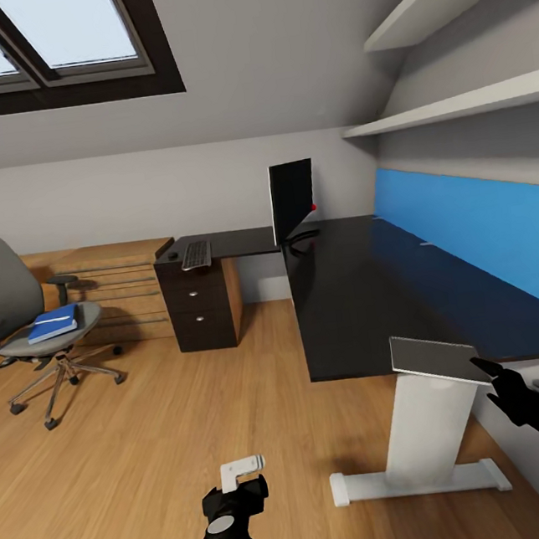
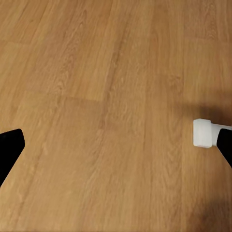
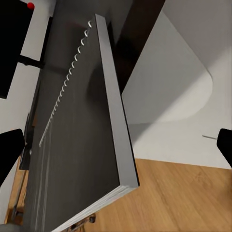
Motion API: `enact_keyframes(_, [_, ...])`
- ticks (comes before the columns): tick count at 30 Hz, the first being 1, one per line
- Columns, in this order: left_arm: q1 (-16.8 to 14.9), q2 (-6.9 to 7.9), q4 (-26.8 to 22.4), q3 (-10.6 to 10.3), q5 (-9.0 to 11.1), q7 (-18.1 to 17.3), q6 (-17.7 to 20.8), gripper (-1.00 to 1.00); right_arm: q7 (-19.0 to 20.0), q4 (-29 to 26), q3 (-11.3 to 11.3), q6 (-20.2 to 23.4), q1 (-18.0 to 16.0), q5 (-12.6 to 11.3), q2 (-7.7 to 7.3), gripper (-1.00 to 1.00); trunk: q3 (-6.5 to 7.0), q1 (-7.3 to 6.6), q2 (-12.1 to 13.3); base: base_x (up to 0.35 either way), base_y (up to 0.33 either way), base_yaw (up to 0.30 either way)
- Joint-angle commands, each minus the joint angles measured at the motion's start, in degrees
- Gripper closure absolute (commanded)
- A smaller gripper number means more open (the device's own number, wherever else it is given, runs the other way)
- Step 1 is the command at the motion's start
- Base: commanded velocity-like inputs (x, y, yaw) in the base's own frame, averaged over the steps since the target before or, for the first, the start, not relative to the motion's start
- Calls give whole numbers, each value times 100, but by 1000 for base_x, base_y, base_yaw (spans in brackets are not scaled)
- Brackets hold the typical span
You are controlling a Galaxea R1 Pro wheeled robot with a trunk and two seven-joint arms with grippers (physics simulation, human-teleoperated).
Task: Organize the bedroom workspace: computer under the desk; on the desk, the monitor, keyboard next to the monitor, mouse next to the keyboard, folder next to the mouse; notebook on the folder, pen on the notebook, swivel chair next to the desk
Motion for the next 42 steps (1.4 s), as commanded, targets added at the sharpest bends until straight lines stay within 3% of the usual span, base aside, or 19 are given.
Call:
enact_keyframes(1, [-5,2,-7,-11,49,49,12,-100,39,1,-15,33,-7,34,1,-100,-6,-1,-3,4,0,0])
enact_keyframes(14, [-5,0,-7,-11,49,50,21,-100,46,4,98,32,-4,36,41,-100,-6,-1,-3,0,0,0])
enact_keyframes(15, [-5,2,-7,-11,49,49,21,-100,47,3,122,35,-7,35,42,100,-6,-1,-3,0,0,0])
enact_keyframes(29, [-5,1,-7,-11,55,44,21,-100,90,1,152,39,-6,34,44,100,-6,-1,-3,0,0,0])
enact_keyframes(35, [-5,0,-7,-6,56,46,21,-100,91,-17,160,39,-8,36,44,100,102,-133,238,0,0,0])
enact_keyframes(42, [-5,0,-4,-2,57,48,22,-100,98,-91,860,-58,-8,34,57,100,228,-286,519,0,0,0])
